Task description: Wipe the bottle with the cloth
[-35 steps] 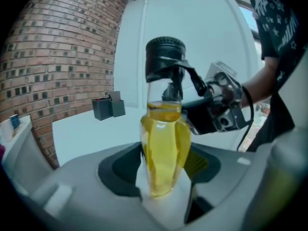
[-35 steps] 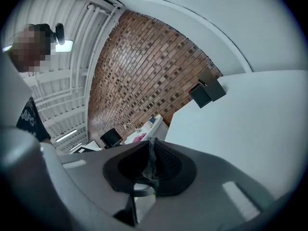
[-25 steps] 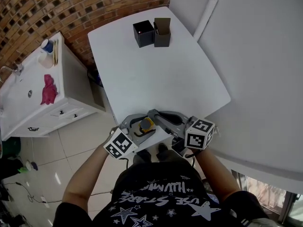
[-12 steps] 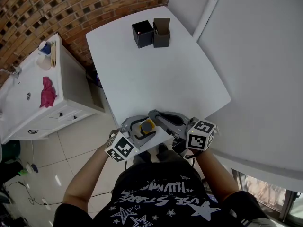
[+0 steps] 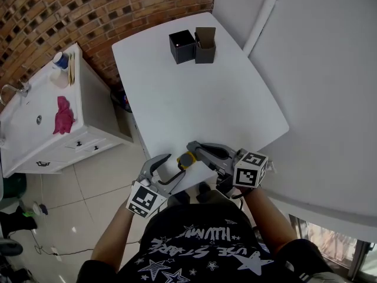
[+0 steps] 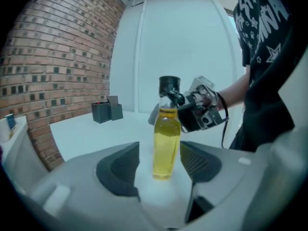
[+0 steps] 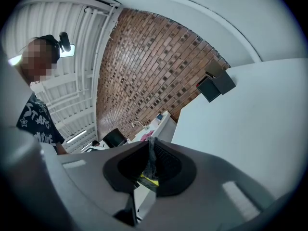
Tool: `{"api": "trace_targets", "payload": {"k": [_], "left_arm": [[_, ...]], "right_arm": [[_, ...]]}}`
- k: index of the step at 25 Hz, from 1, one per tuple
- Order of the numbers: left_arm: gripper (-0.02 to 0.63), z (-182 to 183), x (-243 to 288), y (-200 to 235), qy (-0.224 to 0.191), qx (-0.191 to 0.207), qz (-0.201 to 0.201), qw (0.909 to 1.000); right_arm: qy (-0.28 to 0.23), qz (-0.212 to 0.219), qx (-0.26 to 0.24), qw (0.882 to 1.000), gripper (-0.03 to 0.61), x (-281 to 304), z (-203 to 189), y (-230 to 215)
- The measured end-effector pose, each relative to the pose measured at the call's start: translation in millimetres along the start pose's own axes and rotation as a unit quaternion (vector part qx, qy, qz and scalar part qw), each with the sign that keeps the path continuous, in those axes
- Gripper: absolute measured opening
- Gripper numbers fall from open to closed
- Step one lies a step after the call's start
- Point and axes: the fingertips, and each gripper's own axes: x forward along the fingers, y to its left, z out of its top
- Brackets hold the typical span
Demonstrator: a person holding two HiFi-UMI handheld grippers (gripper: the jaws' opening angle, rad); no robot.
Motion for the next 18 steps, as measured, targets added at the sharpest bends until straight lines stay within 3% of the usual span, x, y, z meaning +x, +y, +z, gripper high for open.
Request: {"api": "trace_targets", "payload": {"k": [5,8,12,18], "left_arm": [[0.264,-4,-17,13,-0.007,-0.044,0.057,0.9974],[0.223,-7,-26,19,-0.016,-0.071,0.087,0.9935],[0.200,-9,-34,21,-0.020,-0.081,0.110,0.9905],[0.189,-11,-39,24,-0.020,-0.101,0.134,0.9856]], "right_arm": [[0.008,-0.011,0.021,1.000,0.035,2,-14,-14],[0.012,-0.018,0.042,0.999,0.035,4,-24,-23],[0.021,-0.028,0.060,0.998,0.035,6,-38,-37],[0.050,-0.056,0.049,0.996,0.035,14,-53,-52]]}}
